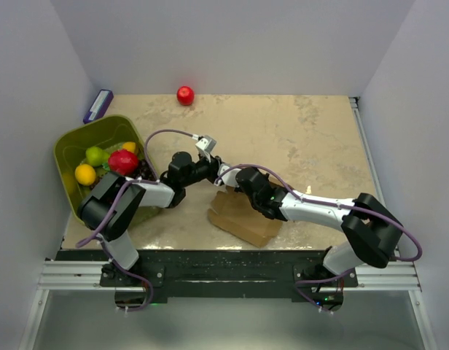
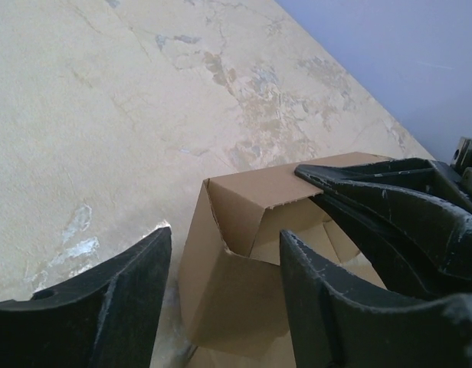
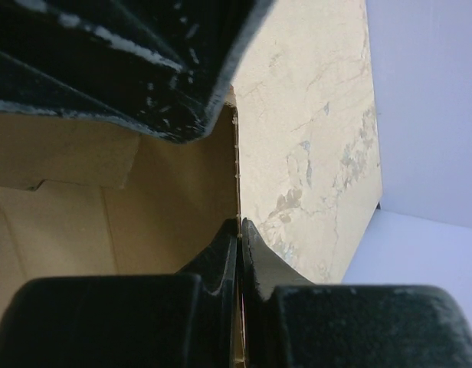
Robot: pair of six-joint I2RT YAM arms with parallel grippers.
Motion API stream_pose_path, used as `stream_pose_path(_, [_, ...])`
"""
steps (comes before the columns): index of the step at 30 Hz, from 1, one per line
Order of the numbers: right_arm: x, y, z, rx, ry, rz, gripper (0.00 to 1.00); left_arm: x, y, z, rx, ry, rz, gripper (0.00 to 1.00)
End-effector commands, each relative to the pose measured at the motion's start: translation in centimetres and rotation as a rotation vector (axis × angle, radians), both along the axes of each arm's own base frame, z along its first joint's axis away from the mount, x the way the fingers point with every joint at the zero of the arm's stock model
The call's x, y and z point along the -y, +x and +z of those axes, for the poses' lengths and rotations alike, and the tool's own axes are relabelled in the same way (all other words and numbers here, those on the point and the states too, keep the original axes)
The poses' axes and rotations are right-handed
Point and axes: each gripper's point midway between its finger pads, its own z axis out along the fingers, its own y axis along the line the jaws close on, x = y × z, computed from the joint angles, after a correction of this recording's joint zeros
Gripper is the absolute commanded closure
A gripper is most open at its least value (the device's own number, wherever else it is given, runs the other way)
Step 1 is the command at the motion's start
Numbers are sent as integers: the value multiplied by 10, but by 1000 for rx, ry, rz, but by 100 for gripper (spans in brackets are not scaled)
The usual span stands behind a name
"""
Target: Fold the paper box
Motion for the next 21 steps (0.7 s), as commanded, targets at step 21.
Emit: stream_pose_path(21, [-21,-27,44,-91,398,-43,55,-4,-25,-37,-132,79,65,55])
